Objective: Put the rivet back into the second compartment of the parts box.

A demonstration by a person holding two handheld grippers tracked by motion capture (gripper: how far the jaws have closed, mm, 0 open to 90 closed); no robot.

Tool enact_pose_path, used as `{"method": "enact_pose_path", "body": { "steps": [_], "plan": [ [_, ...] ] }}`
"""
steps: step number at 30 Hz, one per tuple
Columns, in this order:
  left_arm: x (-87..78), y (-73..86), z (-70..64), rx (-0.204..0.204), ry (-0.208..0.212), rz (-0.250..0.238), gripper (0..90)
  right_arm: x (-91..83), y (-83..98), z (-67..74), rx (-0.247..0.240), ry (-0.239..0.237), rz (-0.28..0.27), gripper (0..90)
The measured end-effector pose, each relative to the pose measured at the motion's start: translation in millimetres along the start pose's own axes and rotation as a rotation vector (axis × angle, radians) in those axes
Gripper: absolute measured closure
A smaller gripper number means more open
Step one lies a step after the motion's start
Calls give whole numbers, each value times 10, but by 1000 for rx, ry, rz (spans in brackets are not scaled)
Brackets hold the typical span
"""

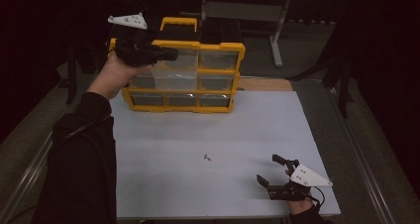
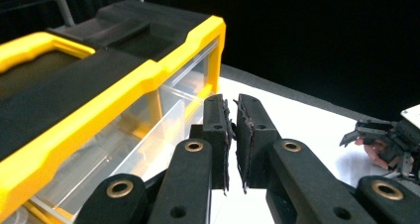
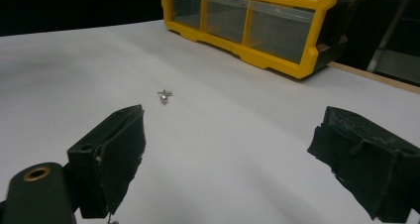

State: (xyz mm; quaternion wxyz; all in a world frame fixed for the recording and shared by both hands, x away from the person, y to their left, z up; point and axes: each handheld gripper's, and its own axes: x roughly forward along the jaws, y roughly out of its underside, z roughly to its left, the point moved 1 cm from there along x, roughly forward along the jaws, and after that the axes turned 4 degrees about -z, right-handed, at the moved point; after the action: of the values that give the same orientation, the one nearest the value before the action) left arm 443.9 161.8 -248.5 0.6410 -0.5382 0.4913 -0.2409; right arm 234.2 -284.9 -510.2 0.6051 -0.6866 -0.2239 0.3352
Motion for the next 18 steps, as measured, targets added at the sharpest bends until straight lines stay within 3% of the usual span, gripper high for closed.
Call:
{"method": "enact_pose_path", "body": {
  "steps": [7, 9, 13, 18],
  "plan": [
    [163, 15, 9, -26, -33, 96, 821, 1, 3, -1, -1, -1, 1, 111],
    [210, 32, 12, -32, -68, 138, 820, 0, 2, -2, 1, -2, 1, 111],
    [235, 52, 39, -61, -105, 142, 802, 10, 16, -12, 5, -6, 11, 111],
    [223, 37, 22, -82, -100, 111, 553, 6, 5, -5, -3, -1, 5, 111]
  ]
}}
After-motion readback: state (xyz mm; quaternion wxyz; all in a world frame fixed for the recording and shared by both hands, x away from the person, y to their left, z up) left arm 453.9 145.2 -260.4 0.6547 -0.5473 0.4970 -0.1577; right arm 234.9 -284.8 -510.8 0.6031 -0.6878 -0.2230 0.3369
